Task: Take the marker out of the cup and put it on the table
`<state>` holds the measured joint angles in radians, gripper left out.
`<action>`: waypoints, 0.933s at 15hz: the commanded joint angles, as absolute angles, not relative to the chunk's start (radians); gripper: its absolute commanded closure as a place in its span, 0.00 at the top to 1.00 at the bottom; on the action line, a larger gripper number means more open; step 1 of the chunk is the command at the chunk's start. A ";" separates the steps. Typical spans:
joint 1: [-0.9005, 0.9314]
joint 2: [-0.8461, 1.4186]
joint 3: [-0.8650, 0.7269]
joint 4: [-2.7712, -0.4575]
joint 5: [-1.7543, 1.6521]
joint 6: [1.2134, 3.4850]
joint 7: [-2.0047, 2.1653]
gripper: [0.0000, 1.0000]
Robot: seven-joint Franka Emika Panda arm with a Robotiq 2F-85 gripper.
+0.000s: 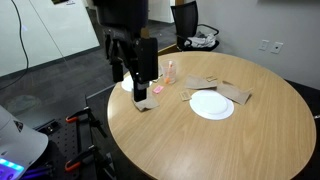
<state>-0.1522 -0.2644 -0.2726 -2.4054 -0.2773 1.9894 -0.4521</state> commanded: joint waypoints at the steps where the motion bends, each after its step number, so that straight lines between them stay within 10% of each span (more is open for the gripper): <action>1: -0.157 -0.259 -0.257 -2.389 -0.272 1.992 -0.454 1.00; 14: -0.080 -0.195 -0.149 -2.206 -0.260 2.165 -0.427 1.00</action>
